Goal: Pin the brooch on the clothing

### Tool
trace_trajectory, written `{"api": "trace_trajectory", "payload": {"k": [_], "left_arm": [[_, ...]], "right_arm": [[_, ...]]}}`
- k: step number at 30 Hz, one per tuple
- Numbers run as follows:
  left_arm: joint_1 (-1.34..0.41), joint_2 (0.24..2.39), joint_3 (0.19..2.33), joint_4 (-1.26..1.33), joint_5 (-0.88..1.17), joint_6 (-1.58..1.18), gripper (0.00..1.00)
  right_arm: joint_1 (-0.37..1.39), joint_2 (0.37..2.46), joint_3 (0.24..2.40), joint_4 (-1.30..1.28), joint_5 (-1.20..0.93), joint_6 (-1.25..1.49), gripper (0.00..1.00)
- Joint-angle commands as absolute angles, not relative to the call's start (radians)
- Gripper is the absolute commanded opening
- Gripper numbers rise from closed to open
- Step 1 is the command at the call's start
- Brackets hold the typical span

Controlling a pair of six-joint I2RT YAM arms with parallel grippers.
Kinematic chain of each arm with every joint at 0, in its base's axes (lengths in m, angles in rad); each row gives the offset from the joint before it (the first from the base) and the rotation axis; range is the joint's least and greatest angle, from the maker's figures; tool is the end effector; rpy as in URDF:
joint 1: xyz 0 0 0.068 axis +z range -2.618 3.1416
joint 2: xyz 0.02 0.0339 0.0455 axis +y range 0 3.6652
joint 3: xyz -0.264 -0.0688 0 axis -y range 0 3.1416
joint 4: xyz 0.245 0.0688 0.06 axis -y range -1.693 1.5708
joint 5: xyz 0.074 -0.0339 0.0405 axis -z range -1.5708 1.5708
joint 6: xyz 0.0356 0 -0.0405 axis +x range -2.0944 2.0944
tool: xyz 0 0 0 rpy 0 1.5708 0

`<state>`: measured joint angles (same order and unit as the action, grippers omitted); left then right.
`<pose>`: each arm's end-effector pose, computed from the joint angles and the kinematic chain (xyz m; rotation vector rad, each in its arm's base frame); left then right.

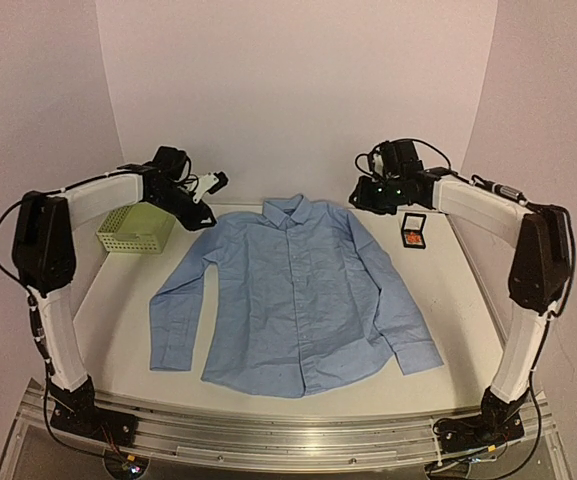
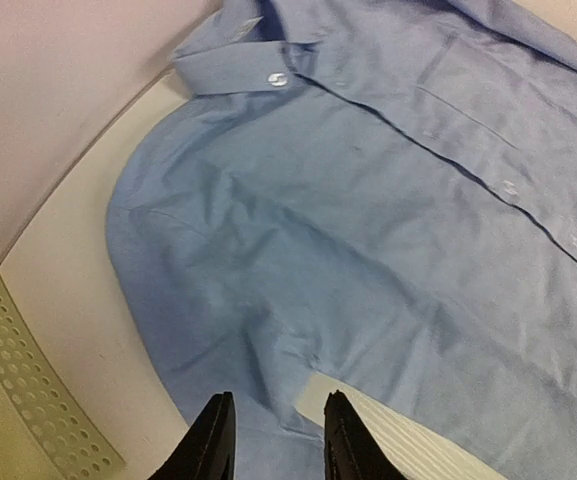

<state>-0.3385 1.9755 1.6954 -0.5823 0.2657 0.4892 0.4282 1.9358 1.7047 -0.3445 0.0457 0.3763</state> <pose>0.4180 -0.1571 0.2638 1.0762 2.1547 -0.2536 0.4177 0.1889 0.3028 -0.0294 2.1751 0.4168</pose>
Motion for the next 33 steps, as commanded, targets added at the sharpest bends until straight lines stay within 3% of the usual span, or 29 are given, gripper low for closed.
{"api": "trace_trajectory", "payload": {"k": [1,6,13,22,27,33], "left_arm": [[-0.386,1.797,1.447,-0.659,0.316,0.618,0.3],[-0.602,1.679,1.247,-0.6,0.308,0.599,0.3],[-0.703,1.735,1.092,-0.416,0.221,0.552,0.28],[-0.742,1.773,0.946,-0.277,0.142,0.647,0.27],[-0.742,1.766,0.849,-0.216,0.104,0.706,0.25],[-0.742,1.739,0.823,-0.217,0.11,0.711,0.25]], "right_arm": [[0.516,1.869,1.51,-0.502,0.003,0.471,0.19],[0.59,1.826,1.335,-0.503,-0.05,0.566,0.0],[0.616,1.766,1.189,-0.519,-0.049,0.639,0.0],[0.636,1.555,1.133,-0.786,0.06,0.735,0.0],[0.637,1.544,0.952,-0.677,-0.028,0.785,0.0],[0.646,1.636,0.899,-0.543,-0.133,0.758,0.0]]}}
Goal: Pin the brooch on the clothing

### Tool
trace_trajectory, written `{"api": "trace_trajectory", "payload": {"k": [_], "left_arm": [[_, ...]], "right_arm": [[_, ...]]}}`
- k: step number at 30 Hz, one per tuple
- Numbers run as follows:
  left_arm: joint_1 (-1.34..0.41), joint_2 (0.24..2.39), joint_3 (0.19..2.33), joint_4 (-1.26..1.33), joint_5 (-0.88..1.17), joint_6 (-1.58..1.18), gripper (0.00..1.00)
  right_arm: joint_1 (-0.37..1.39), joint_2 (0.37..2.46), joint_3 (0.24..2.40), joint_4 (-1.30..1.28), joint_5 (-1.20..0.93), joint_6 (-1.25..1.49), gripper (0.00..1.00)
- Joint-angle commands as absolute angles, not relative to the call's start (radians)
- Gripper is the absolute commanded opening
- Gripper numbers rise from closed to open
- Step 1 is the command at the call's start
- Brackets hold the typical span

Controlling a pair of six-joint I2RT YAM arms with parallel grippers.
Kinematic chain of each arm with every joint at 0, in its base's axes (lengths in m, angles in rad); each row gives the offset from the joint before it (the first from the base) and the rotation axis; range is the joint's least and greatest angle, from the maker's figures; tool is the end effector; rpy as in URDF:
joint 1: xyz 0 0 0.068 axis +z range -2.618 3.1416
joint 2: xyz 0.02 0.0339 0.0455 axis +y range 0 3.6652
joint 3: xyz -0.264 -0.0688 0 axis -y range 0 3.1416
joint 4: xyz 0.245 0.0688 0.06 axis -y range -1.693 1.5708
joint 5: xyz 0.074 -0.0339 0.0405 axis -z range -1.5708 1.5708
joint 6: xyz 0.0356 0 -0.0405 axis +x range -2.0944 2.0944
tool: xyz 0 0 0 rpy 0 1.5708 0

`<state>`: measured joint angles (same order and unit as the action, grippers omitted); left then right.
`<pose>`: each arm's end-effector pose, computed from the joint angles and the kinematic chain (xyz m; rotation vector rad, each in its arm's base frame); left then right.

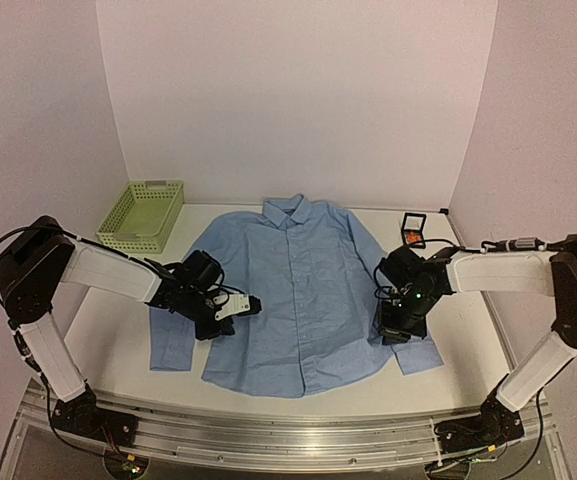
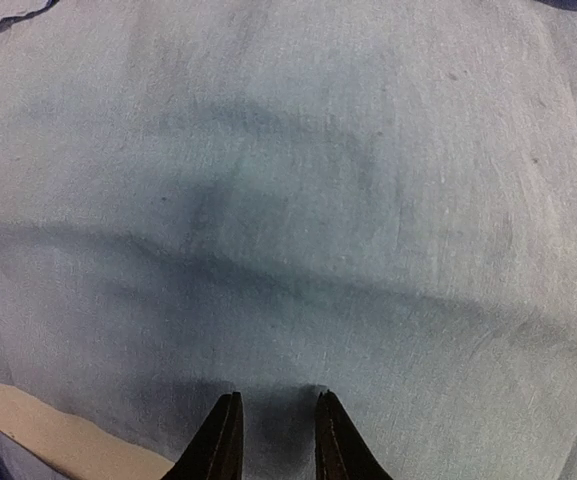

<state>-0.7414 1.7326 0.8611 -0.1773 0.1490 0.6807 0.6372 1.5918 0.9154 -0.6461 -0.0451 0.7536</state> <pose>0.2329 -0.2204 0.1305 1.7471 1.9483 -0.2164 0.2250 0.1685 0.1647 0.1642 2.9614 0.2885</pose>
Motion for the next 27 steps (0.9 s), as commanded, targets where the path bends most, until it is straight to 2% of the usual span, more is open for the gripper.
{"api": "trace_trajectory", "payload": {"k": [1,5,8,13,20,27], "left_arm": [[-0.742,1.74,0.821,-0.213,0.109,0.711,0.25],[-0.738,1.734,0.801,-0.212,0.088,0.723,0.25],[-0.717,1.685,0.734,-0.209,0.069,0.791,0.25],[-0.693,1.564,0.592,-0.192,0.048,0.897,0.25],[-0.679,1.572,0.587,-0.176,0.024,0.856,0.26],[-0.553,1.61,0.674,-0.151,0.018,0.918,0.3]], "right_arm": [[0.646,1.653,0.898,-0.529,-0.136,0.755,0.0],[0.646,1.698,0.881,-0.542,-0.084,0.797,0.0],[0.646,1.69,0.774,-0.607,-0.05,0.874,0.0],[0.646,1.548,0.637,-0.673,-0.056,0.943,0.0],[0.647,1.492,0.66,-0.739,-0.095,0.93,0.0],[0.646,1.351,0.722,-0.854,-0.139,0.95,0.0]]}}
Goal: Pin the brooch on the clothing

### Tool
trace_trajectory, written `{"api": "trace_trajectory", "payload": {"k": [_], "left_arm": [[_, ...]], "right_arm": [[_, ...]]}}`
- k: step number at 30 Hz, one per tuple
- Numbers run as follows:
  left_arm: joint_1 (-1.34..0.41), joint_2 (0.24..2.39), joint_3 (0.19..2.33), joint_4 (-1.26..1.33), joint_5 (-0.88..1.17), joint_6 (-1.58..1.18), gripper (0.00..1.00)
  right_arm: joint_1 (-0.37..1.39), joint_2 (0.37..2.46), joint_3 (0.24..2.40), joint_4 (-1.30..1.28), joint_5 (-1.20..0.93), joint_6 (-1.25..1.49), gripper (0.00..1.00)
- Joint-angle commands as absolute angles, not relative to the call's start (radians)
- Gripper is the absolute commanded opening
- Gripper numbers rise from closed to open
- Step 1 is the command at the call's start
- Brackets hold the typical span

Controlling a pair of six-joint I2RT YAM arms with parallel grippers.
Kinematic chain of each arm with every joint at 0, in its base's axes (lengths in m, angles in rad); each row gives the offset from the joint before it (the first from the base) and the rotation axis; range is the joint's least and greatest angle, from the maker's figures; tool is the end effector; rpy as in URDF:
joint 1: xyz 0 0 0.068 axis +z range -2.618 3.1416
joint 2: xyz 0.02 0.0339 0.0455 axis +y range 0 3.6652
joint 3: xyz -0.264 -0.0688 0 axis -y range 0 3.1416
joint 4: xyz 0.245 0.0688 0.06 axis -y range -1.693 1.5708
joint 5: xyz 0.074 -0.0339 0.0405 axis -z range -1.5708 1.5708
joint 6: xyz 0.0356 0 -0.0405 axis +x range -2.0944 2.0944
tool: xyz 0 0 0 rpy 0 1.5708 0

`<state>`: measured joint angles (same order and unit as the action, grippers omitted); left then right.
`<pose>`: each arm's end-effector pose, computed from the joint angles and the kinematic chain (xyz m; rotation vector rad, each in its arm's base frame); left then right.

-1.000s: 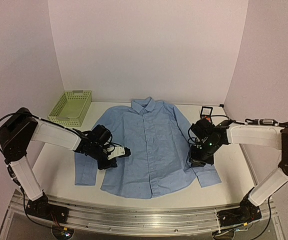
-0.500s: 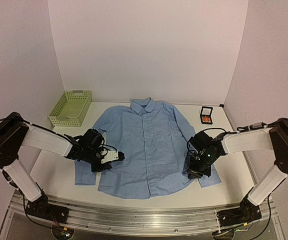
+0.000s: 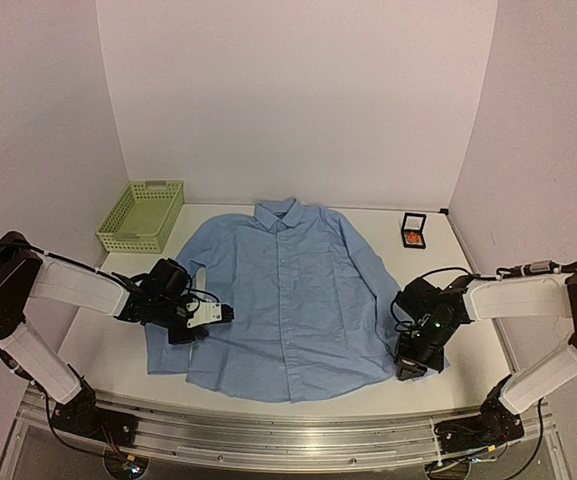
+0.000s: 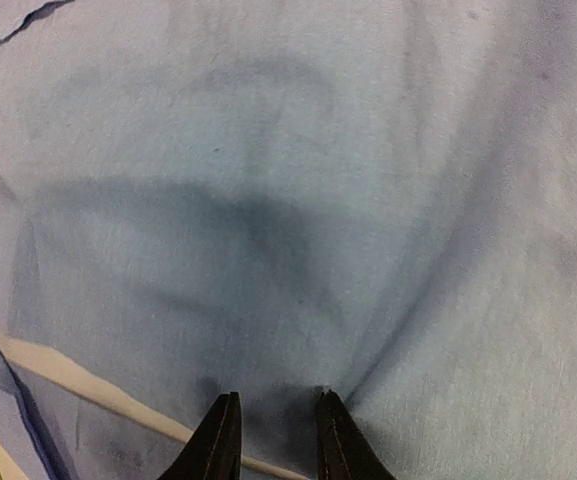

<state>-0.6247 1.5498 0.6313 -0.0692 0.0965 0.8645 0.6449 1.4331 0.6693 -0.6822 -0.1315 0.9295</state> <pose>0.2179 -0.1613 0.1278 1.7563 1.8512 -0.0307 0.1697 0.1335 0.1404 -0.4303 -3.0939 -0.2834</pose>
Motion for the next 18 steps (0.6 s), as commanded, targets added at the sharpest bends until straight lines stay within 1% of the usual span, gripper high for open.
{"api": "trace_trajectory", "payload": {"k": [1,3,5,7,10,12,13,14,16,18], "left_arm": [[-0.551,1.608,0.702,-0.168,0.025,0.92,0.33],[-0.551,1.591,0.761,-0.23,0.073,0.922,0.39],[-0.552,1.555,0.83,-0.328,0.147,0.931,0.46],[-0.559,1.515,0.867,-0.402,0.206,0.948,0.5],[-0.598,1.461,0.863,-0.464,0.239,0.95,0.52],[-0.637,1.431,0.823,-0.482,0.236,0.92,0.51],[-0.652,1.421,0.802,-0.482,0.236,0.9,0.51],[-0.672,1.409,0.775,-0.476,0.236,0.884,0.51],[-0.703,1.39,0.725,-0.452,0.233,0.859,0.51],[-0.733,1.391,0.694,-0.421,0.219,0.831,0.51]], "right_arm": [[0.646,1.35,0.772,-0.868,-0.136,0.929,0.0],[0.646,1.371,0.91,-0.917,-0.101,0.878,0.0],[0.626,1.434,1.024,-0.984,-0.039,0.822,0.0],[0.589,1.488,1.083,-1.017,0.007,0.778,0.04],[0.499,1.531,1.077,-1.022,0.082,0.726,0.23],[0.431,1.527,1.05,-1.015,0.134,0.701,0.33],[0.41,1.52,1.036,-1.011,0.173,0.696,0.42],[0.392,1.512,1.017,-1.005,0.21,0.693,0.48],[0.374,1.508,0.979,-0.978,0.227,0.695,0.58],[0.372,1.518,0.937,-0.921,0.184,0.707,0.63]]}}
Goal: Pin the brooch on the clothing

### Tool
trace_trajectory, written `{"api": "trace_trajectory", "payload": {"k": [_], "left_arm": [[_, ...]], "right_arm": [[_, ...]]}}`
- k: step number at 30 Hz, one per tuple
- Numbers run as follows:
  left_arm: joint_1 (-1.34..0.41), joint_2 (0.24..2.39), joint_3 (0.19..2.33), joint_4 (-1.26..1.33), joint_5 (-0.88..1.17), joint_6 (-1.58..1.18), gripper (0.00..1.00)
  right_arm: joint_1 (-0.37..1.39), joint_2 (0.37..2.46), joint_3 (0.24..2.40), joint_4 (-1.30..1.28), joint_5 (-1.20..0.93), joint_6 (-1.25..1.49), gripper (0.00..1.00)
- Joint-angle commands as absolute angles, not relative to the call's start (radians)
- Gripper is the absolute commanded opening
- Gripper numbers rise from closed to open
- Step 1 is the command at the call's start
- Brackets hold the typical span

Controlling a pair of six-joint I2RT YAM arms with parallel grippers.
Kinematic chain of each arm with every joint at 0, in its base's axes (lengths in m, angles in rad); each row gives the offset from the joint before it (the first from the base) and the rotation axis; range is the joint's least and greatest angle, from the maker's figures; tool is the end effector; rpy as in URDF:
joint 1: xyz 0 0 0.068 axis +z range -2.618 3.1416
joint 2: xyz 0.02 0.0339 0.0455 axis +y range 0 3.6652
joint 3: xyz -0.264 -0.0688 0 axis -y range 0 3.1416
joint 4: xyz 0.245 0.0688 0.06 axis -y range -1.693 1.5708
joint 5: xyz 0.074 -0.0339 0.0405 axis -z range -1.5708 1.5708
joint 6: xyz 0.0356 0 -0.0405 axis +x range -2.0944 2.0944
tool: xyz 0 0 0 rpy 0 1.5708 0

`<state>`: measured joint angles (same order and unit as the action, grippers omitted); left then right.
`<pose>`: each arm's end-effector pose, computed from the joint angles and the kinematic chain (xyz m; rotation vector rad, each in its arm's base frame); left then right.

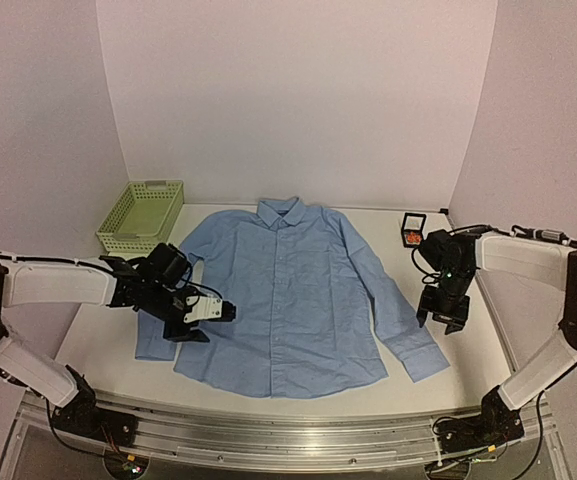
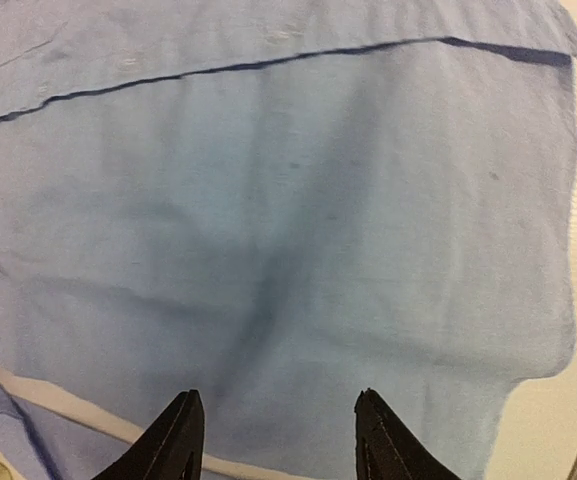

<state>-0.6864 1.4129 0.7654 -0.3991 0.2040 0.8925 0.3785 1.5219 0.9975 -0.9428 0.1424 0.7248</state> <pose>0.2001 -0.1733 0.1800 1.8918 1.7762 -0.1925 0.2439 0.0916 0.1978 0.5238 2.9309 -0.0999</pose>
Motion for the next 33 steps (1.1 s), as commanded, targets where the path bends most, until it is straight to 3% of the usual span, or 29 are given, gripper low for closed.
{"api": "trace_trajectory", "payload": {"k": [1,9,15,23,33], "left_arm": [[-0.746,1.397,0.68,-0.403,0.212,0.817,0.52],[-0.792,1.456,0.563,-0.29,0.155,0.83,0.52],[-0.792,1.454,0.509,-0.301,0.137,0.879,0.52],[-0.79,1.401,0.475,-0.378,0.166,0.916,0.51],[-0.762,1.33,0.439,-0.521,0.19,1.0,0.51]], "right_arm": [[0.372,1.526,0.909,-0.895,0.168,0.715,0.65],[0.371,1.589,0.747,-0.731,0.153,0.784,0.67],[0.28,1.626,0.741,-0.713,0.319,0.798,0.58],[0.046,1.774,0.914,-0.616,0.407,0.658,0.56],[-0.1,1.957,1.187,-0.619,0.423,0.552,0.55]]}}
